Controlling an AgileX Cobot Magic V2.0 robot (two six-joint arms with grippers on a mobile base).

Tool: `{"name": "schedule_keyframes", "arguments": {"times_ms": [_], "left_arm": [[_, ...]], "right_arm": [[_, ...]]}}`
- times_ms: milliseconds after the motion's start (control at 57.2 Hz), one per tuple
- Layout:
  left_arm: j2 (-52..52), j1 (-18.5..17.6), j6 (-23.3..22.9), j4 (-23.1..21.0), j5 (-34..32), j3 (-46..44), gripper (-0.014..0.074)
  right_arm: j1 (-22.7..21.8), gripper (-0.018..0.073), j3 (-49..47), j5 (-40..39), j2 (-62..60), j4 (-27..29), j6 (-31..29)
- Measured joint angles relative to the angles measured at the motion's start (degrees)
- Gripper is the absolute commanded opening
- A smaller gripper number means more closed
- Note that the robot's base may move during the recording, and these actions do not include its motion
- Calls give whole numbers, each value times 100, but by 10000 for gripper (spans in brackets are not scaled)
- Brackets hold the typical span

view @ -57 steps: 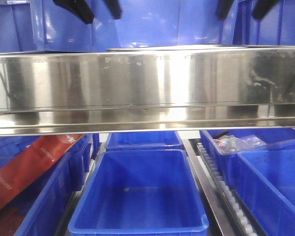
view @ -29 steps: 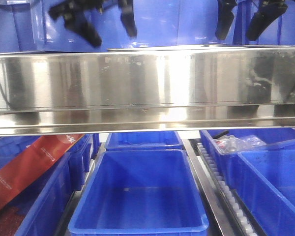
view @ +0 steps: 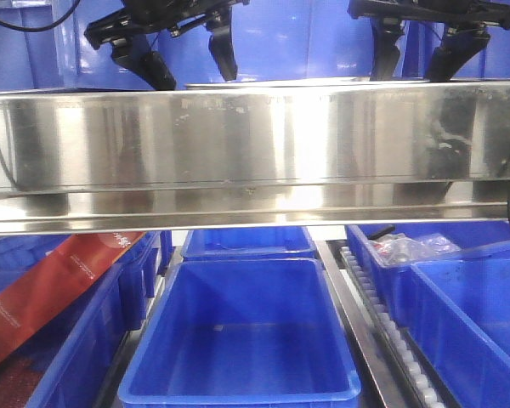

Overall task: Stack silver trays without gaps
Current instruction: 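Raise both grippers up to the edges of the silver tray, then grip the silver tray rim with both grippers and pull it off the shelf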

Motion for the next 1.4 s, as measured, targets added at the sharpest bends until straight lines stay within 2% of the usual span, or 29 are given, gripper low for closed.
{"name": "schedule_keyframes", "arguments": {"times_ms": [297, 699, 769, 821, 909, 961, 1031, 1398], "left_arm": [[106, 0, 0, 0, 74, 0, 405], [183, -5, -9, 0, 193, 0, 304], [183, -5, -9, 0, 193, 0, 244], [183, -5, -9, 0, 193, 0, 156], [183, -5, -9, 0, 193, 0, -48], [183, -5, -9, 11, 202, 0, -7], [183, -5, -88, -16, 219, 0, -14], [183, -5, -125, -16, 219, 0, -20]], "right_arm": [[0, 297, 0, 0, 38, 88, 0], [0, 284, 0, -47, 133, 144, 0], [0, 223, 0, -68, 145, 155, 0], [0, 147, 0, -70, 145, 155, 0], [0, -9, 0, -80, 145, 165, 0], [0, -101, -4, -80, 145, 149, 0], [-13, -72, -14, -102, 145, 175, 78], [-13, -81, -39, -87, 145, 186, 136]]}}
